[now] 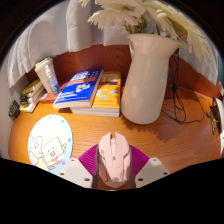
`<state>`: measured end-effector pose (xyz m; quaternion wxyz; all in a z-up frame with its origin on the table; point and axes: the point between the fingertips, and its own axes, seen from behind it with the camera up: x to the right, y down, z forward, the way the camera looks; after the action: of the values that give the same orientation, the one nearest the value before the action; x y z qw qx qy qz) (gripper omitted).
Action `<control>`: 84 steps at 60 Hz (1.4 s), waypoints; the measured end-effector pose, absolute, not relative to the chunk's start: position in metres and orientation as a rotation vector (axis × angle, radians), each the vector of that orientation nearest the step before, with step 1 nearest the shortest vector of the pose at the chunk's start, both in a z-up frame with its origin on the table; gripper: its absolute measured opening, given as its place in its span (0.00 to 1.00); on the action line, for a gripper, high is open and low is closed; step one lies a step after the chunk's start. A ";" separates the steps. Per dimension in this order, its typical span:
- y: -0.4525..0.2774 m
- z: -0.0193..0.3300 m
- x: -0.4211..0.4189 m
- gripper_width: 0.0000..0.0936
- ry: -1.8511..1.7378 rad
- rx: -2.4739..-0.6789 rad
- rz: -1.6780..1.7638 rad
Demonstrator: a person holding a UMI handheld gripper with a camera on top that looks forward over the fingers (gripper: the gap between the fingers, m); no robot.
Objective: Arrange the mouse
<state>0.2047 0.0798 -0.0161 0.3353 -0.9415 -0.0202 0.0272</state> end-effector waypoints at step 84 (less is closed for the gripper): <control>0.074 -0.009 0.001 0.78 0.069 -2.443 -0.058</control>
<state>0.0010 0.0743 -0.0089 0.3416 -0.9392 0.0266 -0.0224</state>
